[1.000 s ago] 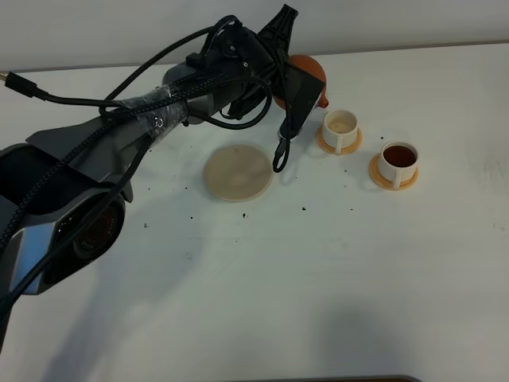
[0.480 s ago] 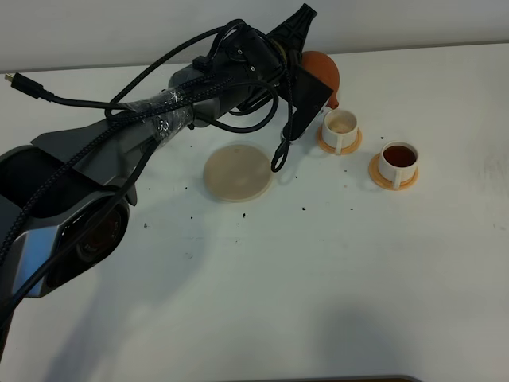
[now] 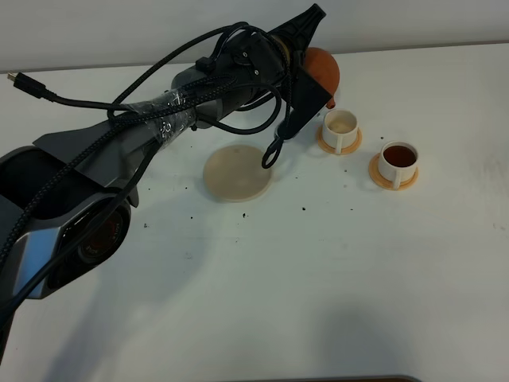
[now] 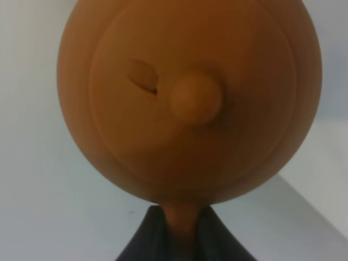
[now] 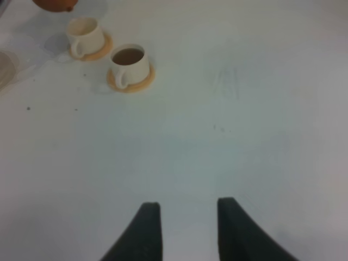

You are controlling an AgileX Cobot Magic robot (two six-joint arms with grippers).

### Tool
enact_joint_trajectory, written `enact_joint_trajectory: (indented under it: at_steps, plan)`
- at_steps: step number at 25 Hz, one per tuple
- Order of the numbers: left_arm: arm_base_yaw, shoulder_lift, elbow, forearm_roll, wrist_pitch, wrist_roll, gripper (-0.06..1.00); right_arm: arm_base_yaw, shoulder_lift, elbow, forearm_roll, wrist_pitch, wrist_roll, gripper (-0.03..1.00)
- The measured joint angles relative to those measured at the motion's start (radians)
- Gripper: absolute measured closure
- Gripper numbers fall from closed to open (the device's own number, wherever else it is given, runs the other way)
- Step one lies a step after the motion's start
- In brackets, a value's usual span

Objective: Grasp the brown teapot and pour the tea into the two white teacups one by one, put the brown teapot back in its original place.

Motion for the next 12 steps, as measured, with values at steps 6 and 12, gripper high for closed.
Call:
enact_joint_trajectory:
  at_steps: [6,12]
  plan:
    - [-0.003,0.000,0.000,0.006,-0.019,0.039,0.83,0.000,0.000,0.000,0.000,0.000,0.000,0.73]
    - [-0.003,0.000,0.000,0.007,-0.050,0.072,0.83,0.000,0.000,0.000,0.000,0.000,0.000,0.73]
